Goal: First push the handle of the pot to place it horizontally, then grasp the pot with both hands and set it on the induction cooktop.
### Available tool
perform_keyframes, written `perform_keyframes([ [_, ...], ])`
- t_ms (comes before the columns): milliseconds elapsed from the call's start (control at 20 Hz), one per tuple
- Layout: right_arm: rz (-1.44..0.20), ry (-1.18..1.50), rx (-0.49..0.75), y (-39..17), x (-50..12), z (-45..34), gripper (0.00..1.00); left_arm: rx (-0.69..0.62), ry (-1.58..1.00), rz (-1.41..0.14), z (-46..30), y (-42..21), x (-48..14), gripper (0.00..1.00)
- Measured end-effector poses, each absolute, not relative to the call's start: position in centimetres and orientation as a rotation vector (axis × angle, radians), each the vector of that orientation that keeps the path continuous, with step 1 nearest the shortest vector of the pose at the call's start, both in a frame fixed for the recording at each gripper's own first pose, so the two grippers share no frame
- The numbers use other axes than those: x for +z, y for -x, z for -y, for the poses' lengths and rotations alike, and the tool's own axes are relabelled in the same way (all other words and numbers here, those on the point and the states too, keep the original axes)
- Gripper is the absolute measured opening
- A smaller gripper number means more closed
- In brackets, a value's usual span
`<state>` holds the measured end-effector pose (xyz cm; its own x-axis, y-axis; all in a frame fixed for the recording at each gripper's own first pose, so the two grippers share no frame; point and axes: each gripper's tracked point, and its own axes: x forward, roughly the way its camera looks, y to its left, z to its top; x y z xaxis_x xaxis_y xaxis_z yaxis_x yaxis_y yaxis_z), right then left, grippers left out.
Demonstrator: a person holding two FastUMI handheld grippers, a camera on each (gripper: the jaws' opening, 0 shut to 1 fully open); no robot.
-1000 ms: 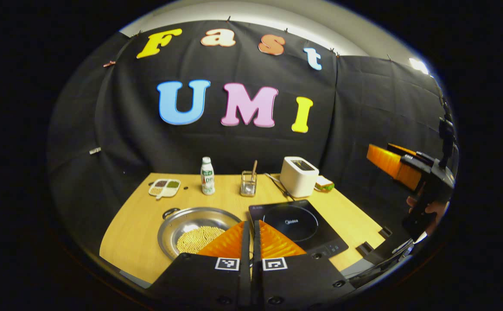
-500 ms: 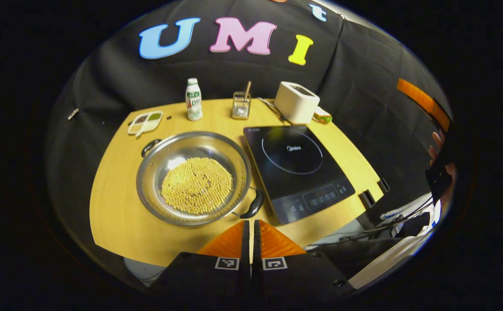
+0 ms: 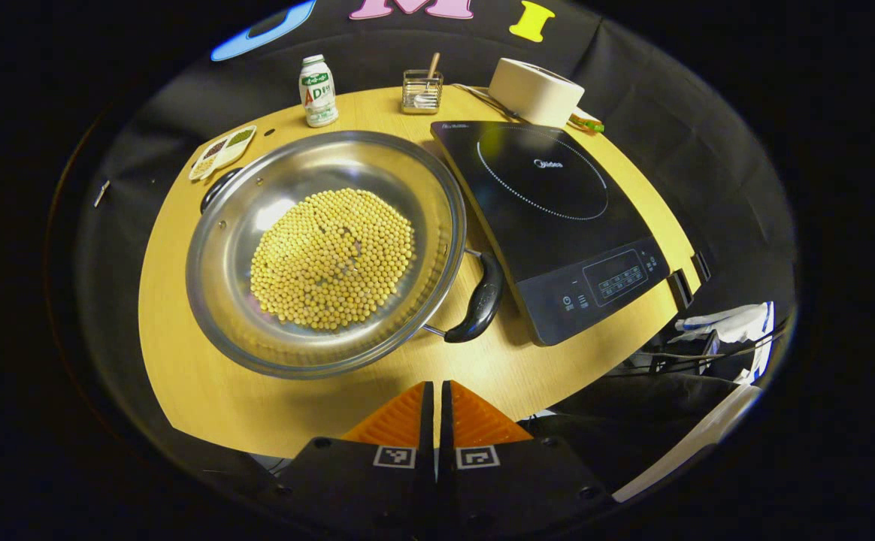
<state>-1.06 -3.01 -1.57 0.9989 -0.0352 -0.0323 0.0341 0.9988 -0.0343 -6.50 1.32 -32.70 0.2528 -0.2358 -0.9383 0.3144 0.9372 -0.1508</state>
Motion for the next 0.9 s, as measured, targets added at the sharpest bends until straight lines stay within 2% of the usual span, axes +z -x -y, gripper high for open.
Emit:
perform_keyframes([
  [200,-0.039,0.045,-0.053,1.3,-1.8,3.9,0.96,-0.365,-0.053,-1.256,-0.5,5.4,-33.0,0.03],
  [900,-0.057,0.052,-0.096,1.4,-2.4,5.8,0.96,-0.297,-0.061,-1.232,1.9,0.8,-33.2,0.05],
])
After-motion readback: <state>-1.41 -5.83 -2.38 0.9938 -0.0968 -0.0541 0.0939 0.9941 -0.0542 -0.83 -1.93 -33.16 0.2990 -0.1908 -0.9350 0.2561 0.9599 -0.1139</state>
